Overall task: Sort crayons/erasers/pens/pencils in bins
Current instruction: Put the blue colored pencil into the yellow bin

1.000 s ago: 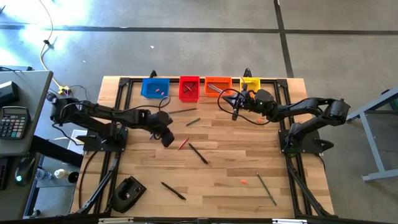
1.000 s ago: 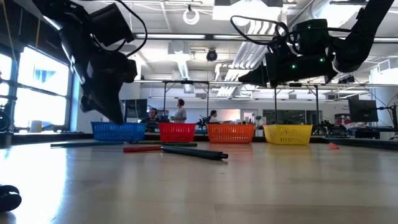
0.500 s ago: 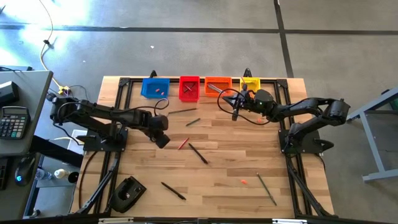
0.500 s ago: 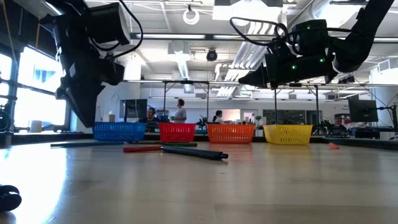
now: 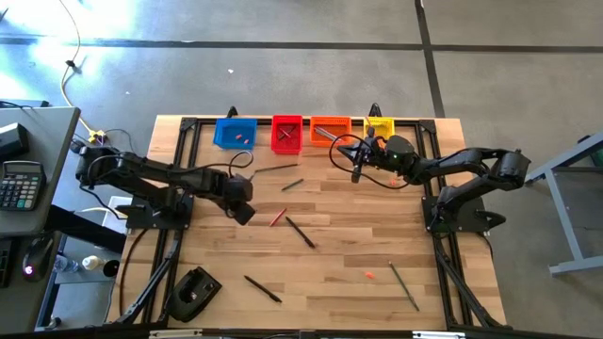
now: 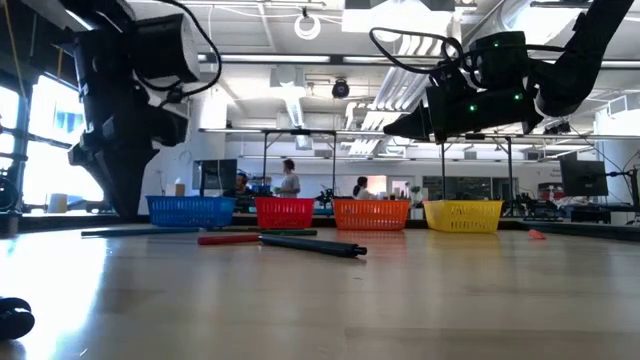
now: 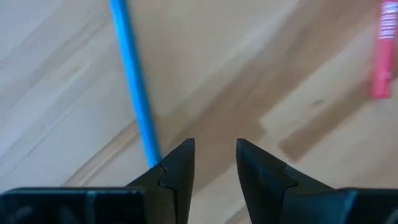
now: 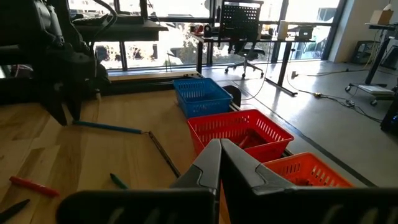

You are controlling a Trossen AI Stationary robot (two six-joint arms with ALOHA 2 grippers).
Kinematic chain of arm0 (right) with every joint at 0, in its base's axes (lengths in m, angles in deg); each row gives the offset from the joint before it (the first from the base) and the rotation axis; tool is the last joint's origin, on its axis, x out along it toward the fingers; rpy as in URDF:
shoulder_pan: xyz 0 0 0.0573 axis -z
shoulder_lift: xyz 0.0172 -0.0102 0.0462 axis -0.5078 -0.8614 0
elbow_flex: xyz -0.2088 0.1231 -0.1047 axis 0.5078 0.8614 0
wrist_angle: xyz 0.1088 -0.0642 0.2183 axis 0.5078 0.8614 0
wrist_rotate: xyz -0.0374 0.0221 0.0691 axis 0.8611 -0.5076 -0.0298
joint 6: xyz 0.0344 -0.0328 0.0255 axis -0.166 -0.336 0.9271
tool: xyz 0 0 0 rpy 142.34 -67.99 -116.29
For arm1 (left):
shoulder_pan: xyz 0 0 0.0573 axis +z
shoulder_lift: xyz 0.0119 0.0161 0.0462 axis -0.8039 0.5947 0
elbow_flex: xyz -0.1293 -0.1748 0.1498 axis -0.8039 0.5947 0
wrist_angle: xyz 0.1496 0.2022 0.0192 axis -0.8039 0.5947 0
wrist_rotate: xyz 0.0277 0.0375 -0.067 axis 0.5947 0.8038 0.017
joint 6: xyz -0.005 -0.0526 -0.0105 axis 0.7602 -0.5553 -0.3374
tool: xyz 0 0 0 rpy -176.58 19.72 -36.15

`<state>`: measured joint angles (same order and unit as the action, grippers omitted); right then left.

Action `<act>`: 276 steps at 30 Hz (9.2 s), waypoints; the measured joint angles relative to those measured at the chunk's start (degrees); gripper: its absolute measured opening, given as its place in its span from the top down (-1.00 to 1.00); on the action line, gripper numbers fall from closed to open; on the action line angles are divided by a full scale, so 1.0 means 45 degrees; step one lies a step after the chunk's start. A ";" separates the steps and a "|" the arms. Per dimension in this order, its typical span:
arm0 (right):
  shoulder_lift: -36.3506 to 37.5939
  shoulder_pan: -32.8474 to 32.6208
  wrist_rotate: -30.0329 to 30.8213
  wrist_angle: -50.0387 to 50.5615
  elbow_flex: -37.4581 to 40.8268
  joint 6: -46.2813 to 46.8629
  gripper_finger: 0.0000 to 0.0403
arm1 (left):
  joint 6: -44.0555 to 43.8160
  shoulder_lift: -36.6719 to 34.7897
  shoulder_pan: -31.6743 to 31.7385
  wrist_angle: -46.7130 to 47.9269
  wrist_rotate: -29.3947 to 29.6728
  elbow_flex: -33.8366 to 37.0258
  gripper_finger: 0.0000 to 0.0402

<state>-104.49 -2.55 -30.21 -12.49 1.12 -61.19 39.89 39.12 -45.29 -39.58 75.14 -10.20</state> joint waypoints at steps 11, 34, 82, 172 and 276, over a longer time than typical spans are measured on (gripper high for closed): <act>0.0000 0.0000 -0.0071 -0.0003 0.0000 0.0002 1.00 | 0.0618 0.0005 0.0848 0.0824 0.0977 0.0124 0.43; 0.0000 0.0000 -0.0246 -0.0007 0.0000 -0.0003 1.00 | 0.0884 -0.0044 0.0883 -0.0928 0.0483 0.1664 0.46; 0.0000 0.0000 -0.0255 -0.0011 0.0000 0.0085 1.00 | 0.1528 -0.1642 0.0464 -0.4138 -0.0883 0.1732 0.94; -0.4813 -0.1485 -0.3284 -0.4143 -0.3609 0.6240 0.15 | 0.4293 0.2317 0.2340 -1.7853 -0.1495 0.1698 0.94; -0.1904 0.6050 0.1786 1.8464 -0.8261 0.0182 0.94 | 0.8543 0.2312 0.4492 -1.7241 -0.1267 0.1703 0.76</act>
<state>-113.06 24.67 -22.17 70.60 -36.06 -60.37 78.33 49.52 -25.08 -117.16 69.44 -2.54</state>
